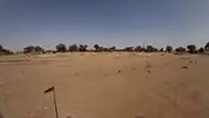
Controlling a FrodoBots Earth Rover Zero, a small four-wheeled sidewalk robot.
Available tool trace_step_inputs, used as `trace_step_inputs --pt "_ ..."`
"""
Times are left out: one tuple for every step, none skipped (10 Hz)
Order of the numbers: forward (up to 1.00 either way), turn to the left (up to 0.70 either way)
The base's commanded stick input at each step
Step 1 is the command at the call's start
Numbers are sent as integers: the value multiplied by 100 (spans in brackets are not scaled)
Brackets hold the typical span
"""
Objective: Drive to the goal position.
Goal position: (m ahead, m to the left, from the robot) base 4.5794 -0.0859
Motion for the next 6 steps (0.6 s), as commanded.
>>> trace_step_inputs --pt "70 0" --pt "70 0" --pt "70 0" --pt "70 0" --pt "70 0" --pt "70 0"
